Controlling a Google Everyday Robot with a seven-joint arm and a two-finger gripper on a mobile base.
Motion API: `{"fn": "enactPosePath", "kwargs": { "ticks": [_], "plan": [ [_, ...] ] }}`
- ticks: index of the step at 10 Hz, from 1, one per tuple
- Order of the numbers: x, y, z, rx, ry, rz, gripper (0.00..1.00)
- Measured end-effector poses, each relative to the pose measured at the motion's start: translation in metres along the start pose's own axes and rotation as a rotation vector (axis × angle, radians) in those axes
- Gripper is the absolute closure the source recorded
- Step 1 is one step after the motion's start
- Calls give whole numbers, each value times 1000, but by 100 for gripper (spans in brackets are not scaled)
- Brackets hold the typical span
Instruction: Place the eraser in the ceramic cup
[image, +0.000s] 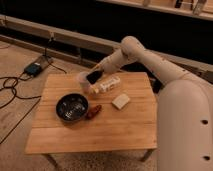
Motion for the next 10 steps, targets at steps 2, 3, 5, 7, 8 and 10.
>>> {"fn": "enactPosePath", "kwargs": {
  "ticks": [2, 3, 5, 7, 8, 10],
  "plan": [
    [4, 7, 6, -32, 49, 45, 100],
    [5, 11, 9, -50, 74, 66, 100],
    [5, 18, 14, -87, 122, 107, 100],
    [3, 25, 19, -127, 169, 148, 100],
    [2, 28, 22, -141, 192, 163, 100],
    [1, 33, 29, -169, 235, 193, 100]
  ]
}}
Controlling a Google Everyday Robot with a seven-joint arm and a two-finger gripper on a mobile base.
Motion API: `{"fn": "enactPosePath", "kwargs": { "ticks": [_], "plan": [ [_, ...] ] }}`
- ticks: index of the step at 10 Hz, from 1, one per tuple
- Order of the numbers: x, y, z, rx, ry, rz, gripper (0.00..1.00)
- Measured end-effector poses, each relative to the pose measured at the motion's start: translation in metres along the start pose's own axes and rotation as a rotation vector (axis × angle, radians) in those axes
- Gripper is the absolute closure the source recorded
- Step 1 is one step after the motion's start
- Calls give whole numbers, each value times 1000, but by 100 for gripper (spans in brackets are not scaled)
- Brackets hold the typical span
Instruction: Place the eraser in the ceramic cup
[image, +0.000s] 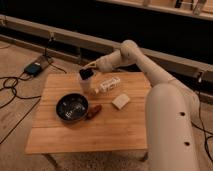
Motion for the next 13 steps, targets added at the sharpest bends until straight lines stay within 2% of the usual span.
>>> {"fn": "enactPosePath", "kwargs": {
  "ticks": [9, 13],
  "plan": [
    [-15, 10, 28, -75, 122, 86, 100],
    [-24, 9, 53, -89, 180, 114, 100]
  ]
}}
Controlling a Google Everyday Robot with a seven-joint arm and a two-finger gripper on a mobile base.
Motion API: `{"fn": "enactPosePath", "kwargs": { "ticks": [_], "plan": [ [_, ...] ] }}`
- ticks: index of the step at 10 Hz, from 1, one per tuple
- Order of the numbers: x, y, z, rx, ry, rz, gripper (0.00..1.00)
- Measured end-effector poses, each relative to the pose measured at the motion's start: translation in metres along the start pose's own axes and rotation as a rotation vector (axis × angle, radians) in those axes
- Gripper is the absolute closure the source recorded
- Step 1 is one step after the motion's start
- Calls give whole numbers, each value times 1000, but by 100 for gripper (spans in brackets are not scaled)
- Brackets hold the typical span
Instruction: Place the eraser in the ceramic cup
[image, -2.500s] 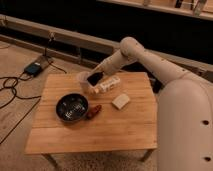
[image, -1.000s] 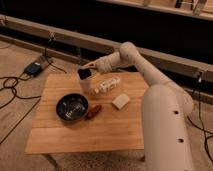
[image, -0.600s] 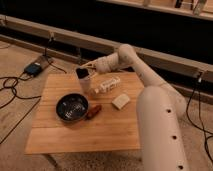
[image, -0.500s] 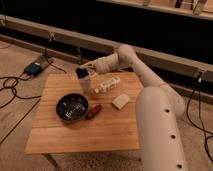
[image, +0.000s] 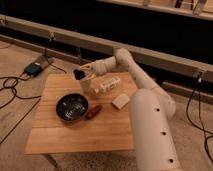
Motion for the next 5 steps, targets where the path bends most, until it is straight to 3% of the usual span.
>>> {"fn": "enactPosePath", "kwargs": {
  "ticks": [4, 5],
  "plan": [
    [-20, 0, 14, -4, 2, 24, 98],
    [-30, -2, 12, -5, -15, 44, 89]
  ]
}}
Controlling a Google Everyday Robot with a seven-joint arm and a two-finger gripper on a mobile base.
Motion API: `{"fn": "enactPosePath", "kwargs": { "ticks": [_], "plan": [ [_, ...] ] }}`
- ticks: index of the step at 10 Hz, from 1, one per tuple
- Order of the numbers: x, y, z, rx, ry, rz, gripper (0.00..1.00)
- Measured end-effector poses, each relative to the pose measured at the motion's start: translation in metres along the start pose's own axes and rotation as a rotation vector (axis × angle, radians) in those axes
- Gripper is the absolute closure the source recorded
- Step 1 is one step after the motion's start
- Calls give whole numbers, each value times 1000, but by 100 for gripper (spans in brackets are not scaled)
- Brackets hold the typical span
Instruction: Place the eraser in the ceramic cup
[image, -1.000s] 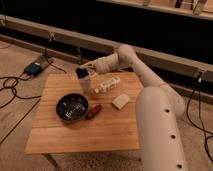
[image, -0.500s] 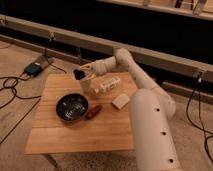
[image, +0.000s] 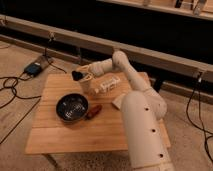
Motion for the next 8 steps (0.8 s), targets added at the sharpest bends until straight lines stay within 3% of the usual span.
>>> {"fn": "enactPosePath", "kwargs": {
  "ticks": [4, 7, 8],
  "plan": [
    [-20, -2, -18, -22, -49, 49, 48],
    [-15, 4, -21, -49, -30, 52, 25],
    [-13, 6, -21, -58, -18, 48, 24]
  ]
}}
